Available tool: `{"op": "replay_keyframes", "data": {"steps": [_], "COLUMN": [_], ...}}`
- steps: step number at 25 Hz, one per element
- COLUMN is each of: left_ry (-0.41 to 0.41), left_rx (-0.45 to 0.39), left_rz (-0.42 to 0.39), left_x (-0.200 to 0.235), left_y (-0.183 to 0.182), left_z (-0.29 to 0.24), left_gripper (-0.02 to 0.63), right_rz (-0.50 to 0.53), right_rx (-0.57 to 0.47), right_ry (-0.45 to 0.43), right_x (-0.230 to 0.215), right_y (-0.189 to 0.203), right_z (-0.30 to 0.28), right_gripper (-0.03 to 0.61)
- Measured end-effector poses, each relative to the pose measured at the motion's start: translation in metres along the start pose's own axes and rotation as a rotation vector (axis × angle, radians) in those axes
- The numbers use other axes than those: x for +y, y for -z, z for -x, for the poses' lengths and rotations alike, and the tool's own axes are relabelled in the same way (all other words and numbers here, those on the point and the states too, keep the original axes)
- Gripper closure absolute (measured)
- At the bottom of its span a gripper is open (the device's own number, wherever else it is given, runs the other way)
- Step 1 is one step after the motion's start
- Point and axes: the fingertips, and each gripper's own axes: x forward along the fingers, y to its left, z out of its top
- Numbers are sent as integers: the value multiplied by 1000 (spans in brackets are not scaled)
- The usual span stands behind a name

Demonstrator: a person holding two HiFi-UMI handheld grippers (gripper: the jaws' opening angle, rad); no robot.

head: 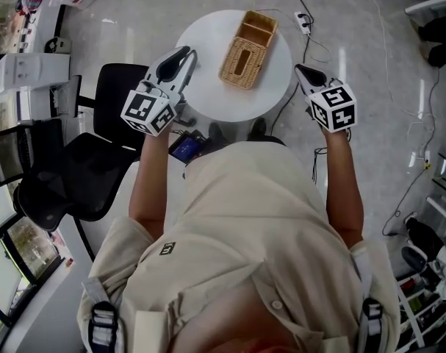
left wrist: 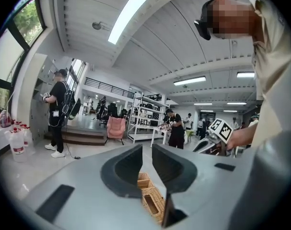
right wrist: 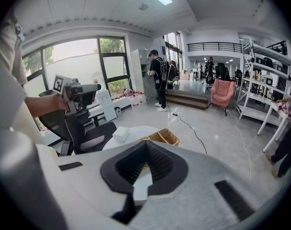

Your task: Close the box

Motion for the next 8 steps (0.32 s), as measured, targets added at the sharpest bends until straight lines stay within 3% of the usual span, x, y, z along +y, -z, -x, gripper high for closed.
{"op": "replay_keyframes", "data": {"steps": [8], "left_ry": [-16], "left_rx": [7], "left_rz": [-6], "left_x": [5], "left_y": [2], "left_z": [2], "left_gripper": [554], "right_rz": [0], "right_rx": [6], "right_ry": [-7], "right_x": [1], "right_y": [3], "right_z": [-2], "right_gripper": [588]}}
